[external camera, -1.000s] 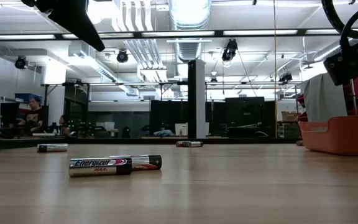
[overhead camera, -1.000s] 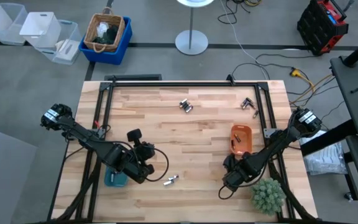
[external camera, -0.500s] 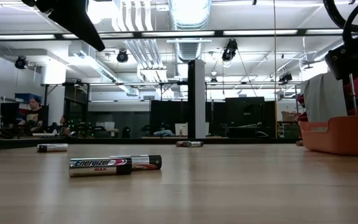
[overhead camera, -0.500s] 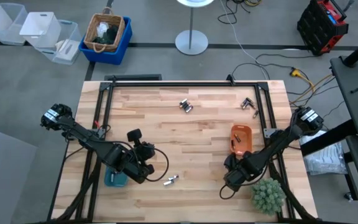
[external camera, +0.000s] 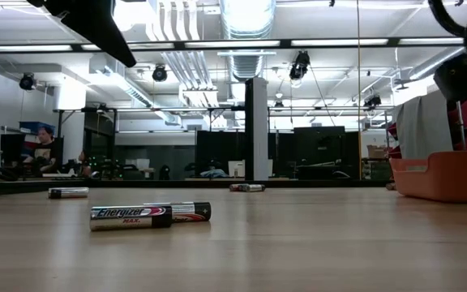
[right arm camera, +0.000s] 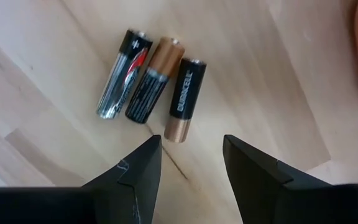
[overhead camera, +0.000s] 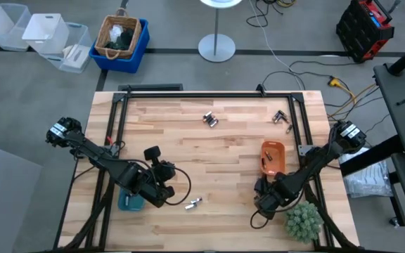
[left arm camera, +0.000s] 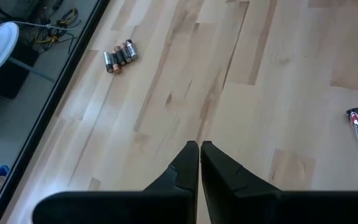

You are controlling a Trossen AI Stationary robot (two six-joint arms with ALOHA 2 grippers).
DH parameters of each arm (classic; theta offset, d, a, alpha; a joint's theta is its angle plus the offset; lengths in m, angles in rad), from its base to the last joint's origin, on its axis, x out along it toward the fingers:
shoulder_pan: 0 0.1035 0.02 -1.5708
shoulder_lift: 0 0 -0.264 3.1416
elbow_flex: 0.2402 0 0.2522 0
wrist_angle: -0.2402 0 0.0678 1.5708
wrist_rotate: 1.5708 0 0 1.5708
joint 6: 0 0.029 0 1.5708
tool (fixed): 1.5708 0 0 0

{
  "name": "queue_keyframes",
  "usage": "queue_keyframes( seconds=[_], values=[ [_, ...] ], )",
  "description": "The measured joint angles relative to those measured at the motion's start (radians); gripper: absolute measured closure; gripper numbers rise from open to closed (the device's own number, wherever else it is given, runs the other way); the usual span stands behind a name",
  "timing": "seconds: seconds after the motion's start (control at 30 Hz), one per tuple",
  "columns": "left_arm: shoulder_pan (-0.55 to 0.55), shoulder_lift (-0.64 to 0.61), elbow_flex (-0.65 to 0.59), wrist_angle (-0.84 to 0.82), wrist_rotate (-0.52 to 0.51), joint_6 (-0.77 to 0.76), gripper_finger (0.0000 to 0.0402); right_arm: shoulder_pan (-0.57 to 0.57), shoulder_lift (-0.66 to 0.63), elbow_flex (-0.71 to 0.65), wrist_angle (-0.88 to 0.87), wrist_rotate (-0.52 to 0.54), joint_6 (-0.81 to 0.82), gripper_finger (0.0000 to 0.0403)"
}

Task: Sort batteries
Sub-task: Put the black battery into the orange bin

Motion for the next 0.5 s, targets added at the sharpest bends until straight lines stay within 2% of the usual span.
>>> queue_keyframes(
  seconds=[0.5],
  values=[
    [0.0, 0.0, 0.0, 0.0, 0.0, -0.002, 0.0402, 0.05, 0.002, -0.017, 0.054, 0.077, -0.055, 0.0223]
  ],
)
